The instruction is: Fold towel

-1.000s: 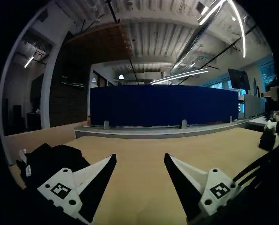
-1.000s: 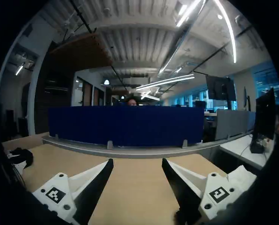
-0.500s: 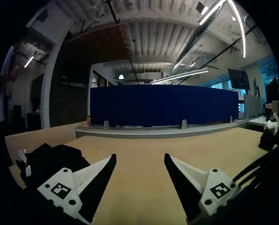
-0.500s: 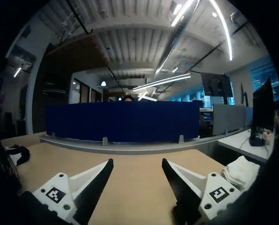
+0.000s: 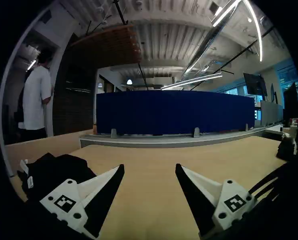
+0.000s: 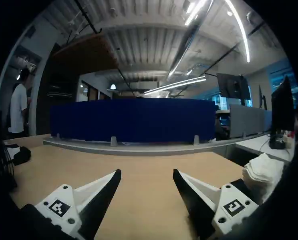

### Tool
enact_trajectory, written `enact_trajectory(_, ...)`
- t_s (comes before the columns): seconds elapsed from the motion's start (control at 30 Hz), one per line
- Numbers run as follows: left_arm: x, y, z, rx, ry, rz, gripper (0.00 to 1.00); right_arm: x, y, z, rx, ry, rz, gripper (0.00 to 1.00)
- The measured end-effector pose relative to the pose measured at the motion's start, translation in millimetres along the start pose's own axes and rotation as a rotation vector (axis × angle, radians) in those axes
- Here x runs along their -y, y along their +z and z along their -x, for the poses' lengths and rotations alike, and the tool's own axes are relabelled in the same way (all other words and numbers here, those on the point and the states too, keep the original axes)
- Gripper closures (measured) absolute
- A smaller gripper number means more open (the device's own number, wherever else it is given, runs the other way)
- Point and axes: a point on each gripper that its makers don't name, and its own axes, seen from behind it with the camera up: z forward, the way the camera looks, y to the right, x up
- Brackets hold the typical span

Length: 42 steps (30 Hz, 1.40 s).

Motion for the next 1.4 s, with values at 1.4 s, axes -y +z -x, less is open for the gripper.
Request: enact_trajectory(1.4,3.6,0.8,0,0.000,0.000,0.000,0.06,4,-3.1,19,-0.016,-0.005,0.004,0.00)
